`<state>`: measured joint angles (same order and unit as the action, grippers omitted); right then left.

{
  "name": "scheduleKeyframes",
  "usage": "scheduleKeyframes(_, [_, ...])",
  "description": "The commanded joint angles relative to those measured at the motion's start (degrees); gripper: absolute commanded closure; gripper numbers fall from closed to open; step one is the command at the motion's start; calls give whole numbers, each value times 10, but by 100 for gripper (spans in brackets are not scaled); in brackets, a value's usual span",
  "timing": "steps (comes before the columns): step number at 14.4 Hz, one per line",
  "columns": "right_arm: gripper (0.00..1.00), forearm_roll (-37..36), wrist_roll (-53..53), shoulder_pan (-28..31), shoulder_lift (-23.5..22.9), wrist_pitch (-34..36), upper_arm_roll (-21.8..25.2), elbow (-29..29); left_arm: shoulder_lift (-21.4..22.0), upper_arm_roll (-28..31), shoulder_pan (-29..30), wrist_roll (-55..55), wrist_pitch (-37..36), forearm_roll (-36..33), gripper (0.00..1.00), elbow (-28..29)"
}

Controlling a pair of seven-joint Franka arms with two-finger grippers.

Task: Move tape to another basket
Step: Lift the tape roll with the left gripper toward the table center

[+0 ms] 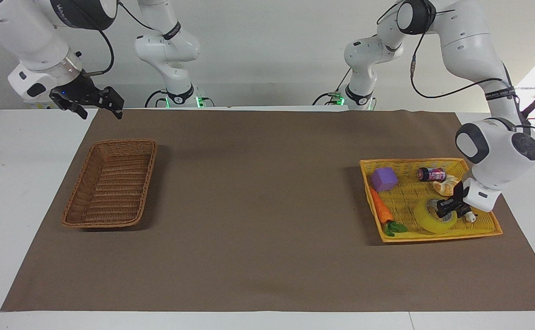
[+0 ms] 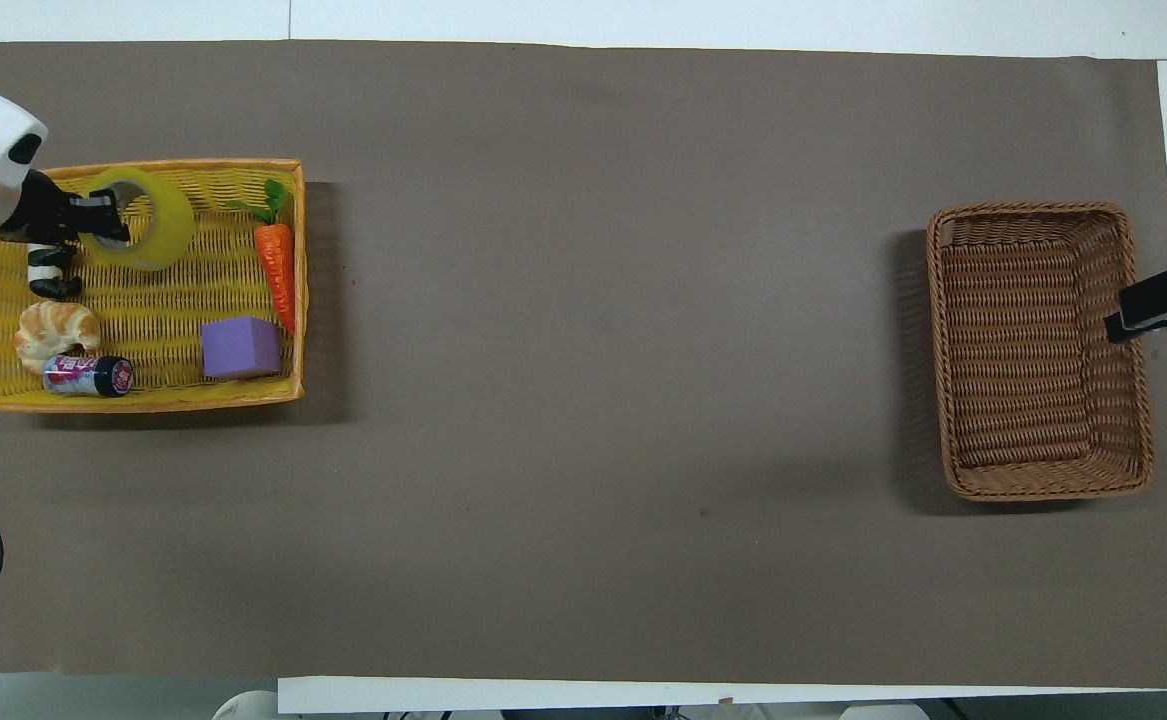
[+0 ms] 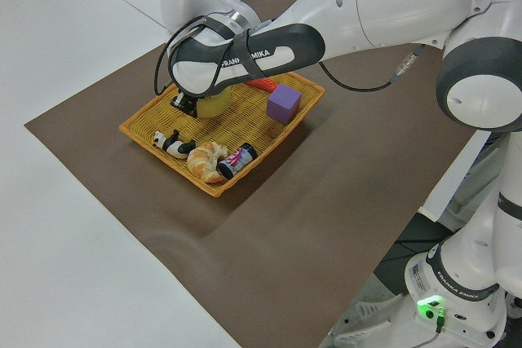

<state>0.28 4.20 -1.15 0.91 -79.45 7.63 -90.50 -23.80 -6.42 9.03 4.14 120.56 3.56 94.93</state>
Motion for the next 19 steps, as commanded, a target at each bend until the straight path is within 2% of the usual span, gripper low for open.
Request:
scheduleKeyframes(1, [0, -7, 14, 3, 14, -1, -3, -15, 22, 3, -57, 109, -53, 17, 98, -40])
scheduleKeyframes(6, [0, -7, 14, 3, 13, -1, -3, -15, 41, 3, -200, 253, -65, 18, 93, -21])
scheduleKeyframes(10, [0, -7, 14, 3, 13, -1, -3, -15, 64, 3, -281, 297, -58, 18, 94, 18])
scheduleKeyframes(16, [0, -7, 14, 3, 13, -1, -3, -15, 62, 3, -295, 298, -45, 18, 95, 15])
scheduleKeyframes(19, [0, -4, 15, -1, 15, 27, -9, -16, 62, 3, -298, 299, -43, 18, 95, 15])
